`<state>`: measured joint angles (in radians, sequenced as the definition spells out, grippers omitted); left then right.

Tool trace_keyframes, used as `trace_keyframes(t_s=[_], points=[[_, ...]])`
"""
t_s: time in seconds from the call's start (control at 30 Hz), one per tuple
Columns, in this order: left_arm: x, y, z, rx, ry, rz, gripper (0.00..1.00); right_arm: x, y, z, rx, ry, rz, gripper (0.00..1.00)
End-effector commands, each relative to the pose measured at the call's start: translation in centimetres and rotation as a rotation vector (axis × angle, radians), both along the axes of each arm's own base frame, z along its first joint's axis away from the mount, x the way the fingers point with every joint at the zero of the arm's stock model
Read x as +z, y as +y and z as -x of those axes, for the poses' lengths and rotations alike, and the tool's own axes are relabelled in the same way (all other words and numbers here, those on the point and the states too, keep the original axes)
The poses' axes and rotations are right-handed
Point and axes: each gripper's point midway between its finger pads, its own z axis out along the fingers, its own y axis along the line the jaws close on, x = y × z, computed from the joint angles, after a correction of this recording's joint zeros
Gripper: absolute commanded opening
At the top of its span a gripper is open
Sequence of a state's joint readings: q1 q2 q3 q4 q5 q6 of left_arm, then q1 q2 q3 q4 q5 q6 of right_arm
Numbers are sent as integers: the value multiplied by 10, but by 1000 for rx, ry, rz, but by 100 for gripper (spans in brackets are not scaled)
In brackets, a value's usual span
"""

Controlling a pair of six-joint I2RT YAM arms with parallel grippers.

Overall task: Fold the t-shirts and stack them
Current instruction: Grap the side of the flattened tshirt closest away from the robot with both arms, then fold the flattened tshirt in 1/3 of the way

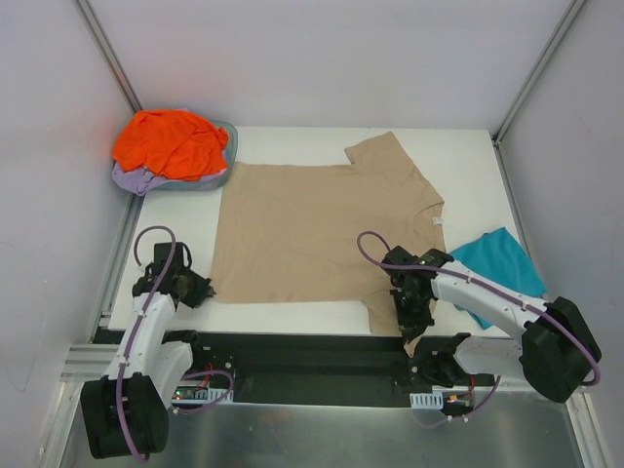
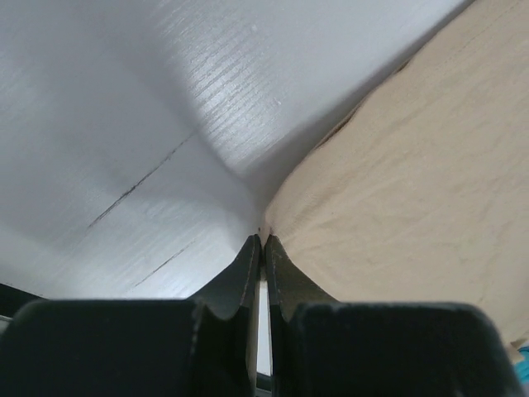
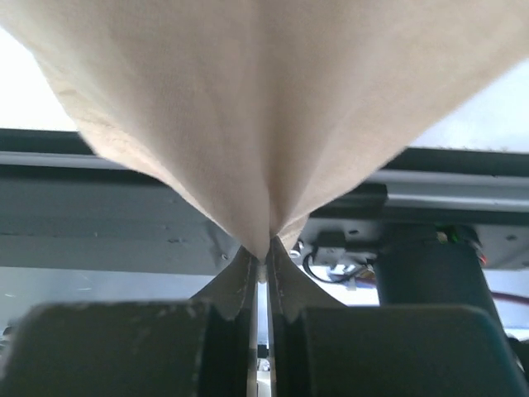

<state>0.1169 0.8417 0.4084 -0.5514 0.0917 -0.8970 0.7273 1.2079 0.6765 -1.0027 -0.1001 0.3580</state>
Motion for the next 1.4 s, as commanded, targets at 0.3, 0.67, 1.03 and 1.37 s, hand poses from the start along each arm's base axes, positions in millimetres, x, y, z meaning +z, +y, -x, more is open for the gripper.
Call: trace_keyframes(t_s=[0.3,0.67,1.03,1.37], points=[[56,2,-39,18,-102,3,0,71,-23,-83,-3,-227,95,1],[78,-6,-98,-32,-132,33,0,114,-30,-170,-41,-324,121,1],[65,7,-139,10,-63,-21,0,123,-37,-253,37,-353,188,1],[47,8,-168,7,-13,-22,0,113,-35,-321,264,-358,209,2]])
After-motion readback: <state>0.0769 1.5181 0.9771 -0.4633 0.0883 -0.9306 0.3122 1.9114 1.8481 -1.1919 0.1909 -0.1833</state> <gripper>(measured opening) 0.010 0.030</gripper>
